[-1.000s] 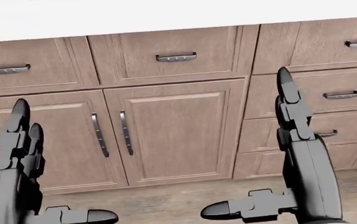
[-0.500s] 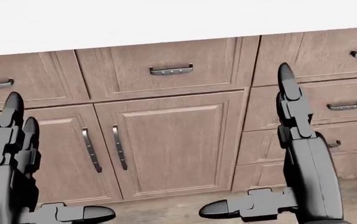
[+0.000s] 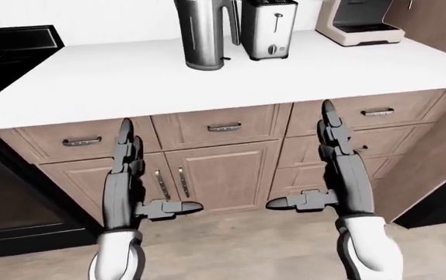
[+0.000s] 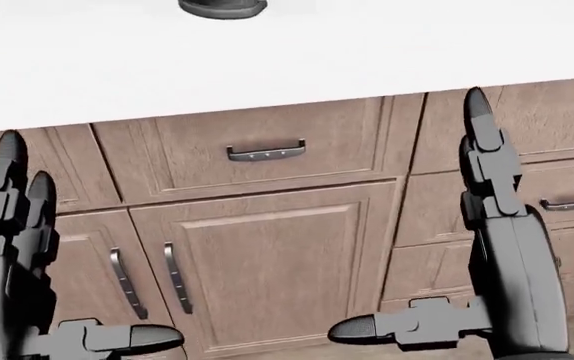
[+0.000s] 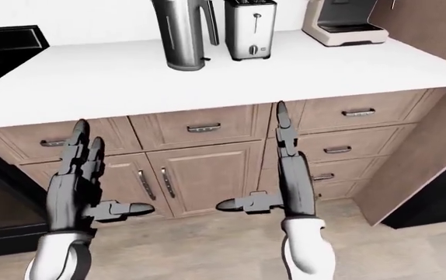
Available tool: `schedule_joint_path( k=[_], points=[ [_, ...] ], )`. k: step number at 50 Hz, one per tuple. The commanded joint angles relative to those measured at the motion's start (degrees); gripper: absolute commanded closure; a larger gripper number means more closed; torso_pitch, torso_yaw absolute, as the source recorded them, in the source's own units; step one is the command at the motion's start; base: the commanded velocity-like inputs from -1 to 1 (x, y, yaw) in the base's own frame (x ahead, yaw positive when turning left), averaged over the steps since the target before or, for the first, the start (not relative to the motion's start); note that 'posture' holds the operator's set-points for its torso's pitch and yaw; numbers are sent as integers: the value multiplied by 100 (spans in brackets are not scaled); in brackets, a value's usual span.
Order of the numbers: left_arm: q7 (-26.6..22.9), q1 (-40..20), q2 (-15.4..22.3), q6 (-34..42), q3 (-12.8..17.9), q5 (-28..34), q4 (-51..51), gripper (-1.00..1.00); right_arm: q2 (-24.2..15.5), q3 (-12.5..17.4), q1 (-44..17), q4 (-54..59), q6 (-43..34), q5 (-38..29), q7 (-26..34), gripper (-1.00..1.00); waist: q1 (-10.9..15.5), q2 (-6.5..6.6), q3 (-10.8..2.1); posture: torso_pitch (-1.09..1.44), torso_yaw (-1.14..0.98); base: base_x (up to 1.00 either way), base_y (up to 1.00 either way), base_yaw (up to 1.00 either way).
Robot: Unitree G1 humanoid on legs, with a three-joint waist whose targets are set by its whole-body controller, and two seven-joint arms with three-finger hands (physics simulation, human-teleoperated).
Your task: Press down the lever to turn on the electric kettle.
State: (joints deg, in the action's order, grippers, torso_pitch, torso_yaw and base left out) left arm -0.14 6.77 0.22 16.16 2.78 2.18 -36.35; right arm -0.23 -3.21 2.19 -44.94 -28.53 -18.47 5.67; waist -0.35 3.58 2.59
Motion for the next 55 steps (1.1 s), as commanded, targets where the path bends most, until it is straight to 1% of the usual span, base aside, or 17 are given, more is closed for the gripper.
schedule_joint_path(
  k=[1, 2, 8, 13, 16, 22, 25, 27, 28, 29, 37, 40, 41, 44, 50, 54, 55],
  points=[
    [21, -61, -13, -107, -6, 19, -141, -100, -27, 3, -60, -194, 98, -3, -5, -100, 43, -23, -74, 0, 0, 30, 0, 0],
    [19, -63, -12, -88, -7, 20, -162, -100, -26, -5, -67, -199, 86, -9, -3, -100, 0, 81, -53, 0, 0, 30, 0, 0],
    [21, -79, -14, -44, -6, 15, -209, -100, -26, 7, -73, -153, 115, 17, -3, -100, 137, -162, -62, 0, 0, 31, 0, 0],
    [22, -84, -17, -23, -6, 1, -223, -100, -28, 3, -70, -136, 133, 33, 3, -100, 174, -709, -186, 0, 0, 31, 0, 0],
    [17, -96, -12, 0, 8, -14, -235, -100, -27, 3, -53, -145, 114, 16, -8, -100, 77, -650, -39, 0, 0, 31, 0, 0],
    [18, -98, -11, -46, 16, -17, -191, -100, -35, -3, -65, -120, 37, -72, -16, -100, 4, -433, -98, 0, 0, 18, 0, 4],
    [22, -82, -15, -38, 13, -18, -217, -100, -32, -1, -64, -124, 28, -74, -12, -100, -3, -173, -116, 0, 0, 7, 0, 11],
    [25, -54, -20, -31, -3, -10, -255, -100, -31, -3, -59, -122, 33, -75, -11, -100, 15, 163, -350, 0, 0, 5, 0, 12],
    [26, -46, -21, -40, -5, -9, -254, -100, -32, -13, -65, -114, 27, -93, -16, -100, 90, -35, -150, 0, 0, 5, 0, 12],
    [26, -44, -22, -34, -2, -14, -262, -100, -29, -12, -66, -119, 25, -92, -15, -100, 84, 37, -123, 0, 0, 6, 0, 12],
    [30, -17, -27, -18, -13, -12, -327, -100, -22, -15, -65, -109, 12, -109, -32, -100, 105, -381, -155, 0, 0, 3, 0, 17],
    [26, -13, -27, -24, -2, -25, -332, -100, -20, -26, -62, -114, 4, -121, -37, -100, 63, -858, -259, 0, 0, 2, 0, 21],
    [26, -14, -27, -31, -1, -25, -322, -100, -21, -31, -63, -122, -5, -129, -37, -100, 27, -595, -225, 0, 0, 2, 0, 22],
    [26, -5, -29, -31, -7, -25, -332, -100, -21, -30, -58, -123, -10, -126, -34, -100, 27, -629, -198, 0, 0, 3, 0, 23],
    [28, 17, -34, -7, -9, -32, -380, -100, -20, -40, -59, -121, -12, -134, -35, -100, 40, -317, -122, 0, 0, 1, 0, 27],
    [30, 5, -33, -8, 0, -40, -364, -100, -21, -35, -62, -119, -6, -128, -32, -100, 34, 191, -186, 0, 0, 1, 0, 29],
    [31, 2, -32, -24, -1, -37, -342, -100, -21, -37, -62, -125, -8, -130, -31, -100, 94, -45, -171, 0, 0, 1, 0, 30]
  ],
)
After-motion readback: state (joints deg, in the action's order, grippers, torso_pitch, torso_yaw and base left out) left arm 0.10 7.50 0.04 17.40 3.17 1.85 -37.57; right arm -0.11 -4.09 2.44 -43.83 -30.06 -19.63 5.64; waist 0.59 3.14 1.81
